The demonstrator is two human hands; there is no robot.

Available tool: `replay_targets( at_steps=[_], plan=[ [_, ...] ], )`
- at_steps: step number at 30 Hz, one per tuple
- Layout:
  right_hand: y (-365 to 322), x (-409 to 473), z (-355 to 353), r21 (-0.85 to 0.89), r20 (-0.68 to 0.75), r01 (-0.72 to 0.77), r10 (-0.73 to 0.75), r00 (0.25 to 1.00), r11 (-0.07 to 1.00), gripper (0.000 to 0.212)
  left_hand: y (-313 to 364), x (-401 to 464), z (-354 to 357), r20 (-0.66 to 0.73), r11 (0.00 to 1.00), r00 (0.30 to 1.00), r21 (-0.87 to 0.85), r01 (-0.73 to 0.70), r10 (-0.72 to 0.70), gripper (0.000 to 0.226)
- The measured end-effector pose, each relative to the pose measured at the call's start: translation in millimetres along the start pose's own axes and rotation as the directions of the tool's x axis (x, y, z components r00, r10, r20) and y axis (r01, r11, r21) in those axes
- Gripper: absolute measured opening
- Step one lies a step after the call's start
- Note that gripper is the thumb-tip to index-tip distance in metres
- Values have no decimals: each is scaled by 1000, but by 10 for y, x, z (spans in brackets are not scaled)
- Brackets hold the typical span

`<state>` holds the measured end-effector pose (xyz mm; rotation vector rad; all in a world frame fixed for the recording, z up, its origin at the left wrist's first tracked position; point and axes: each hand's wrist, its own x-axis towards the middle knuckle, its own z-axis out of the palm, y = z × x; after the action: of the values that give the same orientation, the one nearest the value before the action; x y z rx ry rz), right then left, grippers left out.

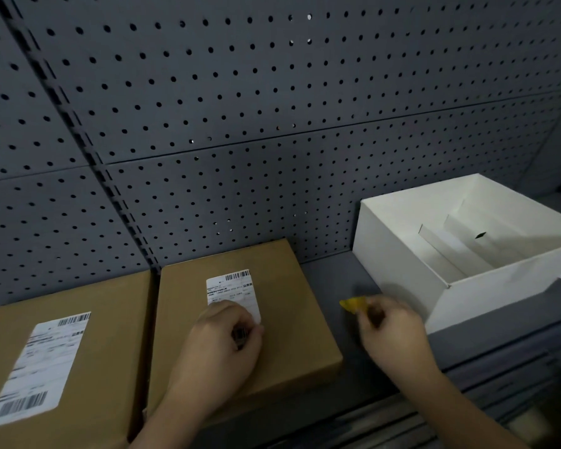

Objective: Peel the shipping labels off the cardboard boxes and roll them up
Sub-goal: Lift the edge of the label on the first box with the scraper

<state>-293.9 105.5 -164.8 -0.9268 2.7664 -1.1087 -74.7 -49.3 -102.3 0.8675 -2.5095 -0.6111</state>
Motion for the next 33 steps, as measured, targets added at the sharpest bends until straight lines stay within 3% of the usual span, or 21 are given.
replay_targets(
  at_steps=[4,13,20,27,31,33],
  plan=[
    [221,-14,47,-175,101,-29,47,994,984,37,-9,-7,-3,-17,999,1000,-35,18,-18,16],
    [124,-87,57,-283,117,32,1,993,959,27,1,-25,-9,-11,1000,1000,-14,-15,15,15],
    [60,-5,48,-248,151,-16,55,987,969,36,10,-32,-17,-18,1000,1000,-21,-15,15,14],
    [-9,45,31,-235,153,-20,57,987,972,27,-6,-27,-16,-37,998,999,-63,0,-2,19],
    [-20,38,27,-92,172,-9,25,985,996,10,-13,-28,-22,-43,997,999,-78,1,-5,16],
    [7,44,19,-9,189,-14,16,982,1000,18,-11,-28,-27,-45,996,999,-88,7,-11,15]
  ],
)
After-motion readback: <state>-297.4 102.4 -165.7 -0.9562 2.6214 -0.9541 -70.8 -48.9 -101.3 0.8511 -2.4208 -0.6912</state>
